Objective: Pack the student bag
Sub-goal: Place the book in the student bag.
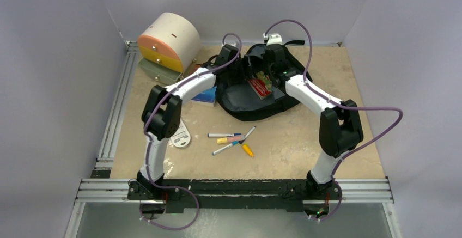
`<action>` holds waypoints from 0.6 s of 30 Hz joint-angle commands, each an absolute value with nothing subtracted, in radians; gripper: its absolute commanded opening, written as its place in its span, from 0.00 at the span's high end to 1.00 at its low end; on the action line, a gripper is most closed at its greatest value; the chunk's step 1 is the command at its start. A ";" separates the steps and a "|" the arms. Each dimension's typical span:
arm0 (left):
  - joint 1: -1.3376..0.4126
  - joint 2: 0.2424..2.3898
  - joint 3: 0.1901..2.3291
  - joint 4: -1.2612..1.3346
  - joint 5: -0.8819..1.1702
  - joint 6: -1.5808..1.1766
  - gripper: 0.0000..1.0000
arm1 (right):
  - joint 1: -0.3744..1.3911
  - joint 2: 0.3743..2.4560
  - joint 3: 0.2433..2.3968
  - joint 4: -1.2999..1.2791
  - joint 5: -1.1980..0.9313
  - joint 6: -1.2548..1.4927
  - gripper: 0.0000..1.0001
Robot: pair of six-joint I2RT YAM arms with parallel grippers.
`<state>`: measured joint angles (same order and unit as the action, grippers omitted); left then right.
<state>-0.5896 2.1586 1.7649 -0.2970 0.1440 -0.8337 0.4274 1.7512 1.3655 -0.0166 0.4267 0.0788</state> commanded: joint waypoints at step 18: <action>-0.453 1.553 1.297 -0.274 -0.041 -0.519 0.22 | 0.265 1.662 1.359 0.052 0.565 0.061 1.00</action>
<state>-0.4854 1.6085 1.3411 -0.2691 0.0559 -0.5919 0.2783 1.7302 1.3331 0.0051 0.5064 0.0708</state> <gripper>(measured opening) 0.778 0.005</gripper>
